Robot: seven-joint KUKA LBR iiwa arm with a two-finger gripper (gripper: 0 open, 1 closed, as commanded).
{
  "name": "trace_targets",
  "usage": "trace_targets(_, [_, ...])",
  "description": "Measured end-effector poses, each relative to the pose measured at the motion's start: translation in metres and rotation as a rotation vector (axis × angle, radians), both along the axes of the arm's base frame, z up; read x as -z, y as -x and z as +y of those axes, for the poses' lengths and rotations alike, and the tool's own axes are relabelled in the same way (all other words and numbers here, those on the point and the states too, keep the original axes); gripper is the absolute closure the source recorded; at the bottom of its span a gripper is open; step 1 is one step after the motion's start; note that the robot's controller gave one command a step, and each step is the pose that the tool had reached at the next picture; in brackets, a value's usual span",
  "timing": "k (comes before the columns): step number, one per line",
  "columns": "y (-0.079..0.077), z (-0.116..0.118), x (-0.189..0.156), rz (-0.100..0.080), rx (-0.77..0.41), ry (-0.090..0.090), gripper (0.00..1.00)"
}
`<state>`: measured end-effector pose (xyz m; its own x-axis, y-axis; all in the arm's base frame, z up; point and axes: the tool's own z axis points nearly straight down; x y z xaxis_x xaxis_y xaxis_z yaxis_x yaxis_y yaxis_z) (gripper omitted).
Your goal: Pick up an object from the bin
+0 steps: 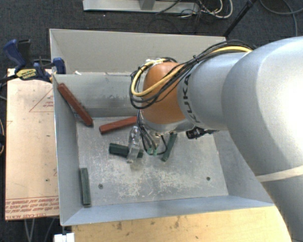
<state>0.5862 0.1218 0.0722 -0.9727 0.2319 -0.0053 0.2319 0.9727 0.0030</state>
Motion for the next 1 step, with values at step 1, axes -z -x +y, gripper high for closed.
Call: trace_targets(1, [0.0000,-0.0007,0.0000,0.000,0.003,-0.001,1.00])
